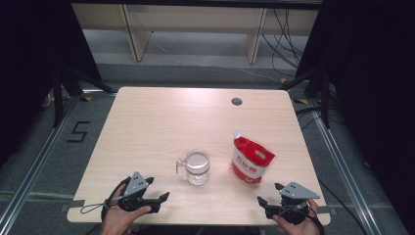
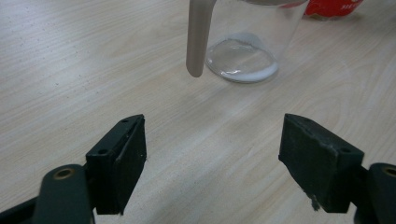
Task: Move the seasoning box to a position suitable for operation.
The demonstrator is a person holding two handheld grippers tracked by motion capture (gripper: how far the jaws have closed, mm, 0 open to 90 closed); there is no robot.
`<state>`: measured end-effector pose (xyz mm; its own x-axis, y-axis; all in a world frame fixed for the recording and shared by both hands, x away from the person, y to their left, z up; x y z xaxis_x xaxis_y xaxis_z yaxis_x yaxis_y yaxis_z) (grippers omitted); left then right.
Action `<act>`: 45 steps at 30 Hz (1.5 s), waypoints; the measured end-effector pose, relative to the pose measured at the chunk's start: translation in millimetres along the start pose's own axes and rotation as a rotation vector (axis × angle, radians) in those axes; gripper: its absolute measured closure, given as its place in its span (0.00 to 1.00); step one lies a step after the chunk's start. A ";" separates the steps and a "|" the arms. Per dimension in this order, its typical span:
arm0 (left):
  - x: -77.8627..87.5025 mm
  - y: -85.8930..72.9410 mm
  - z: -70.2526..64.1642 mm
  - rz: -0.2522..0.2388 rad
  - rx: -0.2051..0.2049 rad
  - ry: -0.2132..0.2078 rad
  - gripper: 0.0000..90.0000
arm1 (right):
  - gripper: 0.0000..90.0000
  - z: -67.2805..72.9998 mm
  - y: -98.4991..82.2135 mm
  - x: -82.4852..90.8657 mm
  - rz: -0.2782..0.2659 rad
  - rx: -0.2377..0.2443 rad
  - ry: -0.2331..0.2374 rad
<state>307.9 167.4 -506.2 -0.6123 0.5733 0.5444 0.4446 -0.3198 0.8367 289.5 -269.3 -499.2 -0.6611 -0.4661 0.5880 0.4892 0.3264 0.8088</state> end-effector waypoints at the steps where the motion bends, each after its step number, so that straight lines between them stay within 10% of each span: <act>1: -0.2 0.3 -0.7 -0.006 0.008 0.001 0.25 | 0.24 -0.6 0.3 0.0 -0.001 0.005 0.004; 12: -2.3 2.6 1.2 -0.044 0.040 0.001 0.17 | 0.25 -1.0 1.5 2.6 -0.026 -0.009 -0.021; 45: -50.3 35.3 7.5 -0.081 -0.058 0.032 0.54 | 0.26 2.0 3.1 2.8 -0.039 -0.032 -0.008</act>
<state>359.3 132.9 -504.5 -0.6659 0.5745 0.4759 0.3550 -0.3170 0.8795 288.0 -268.0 -495.0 -0.6848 -0.4712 0.5558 0.4806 0.2813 0.8306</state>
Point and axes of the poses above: each handheld gripper's, and its own axes: x roughly backward along the jaws, y roughly out of its top, z roughly to its left, the point moved 2 cm from there along -x, roughly forward along the jaws, and after that the axes turned 2 degrees about -z, right-handed, at the moved point
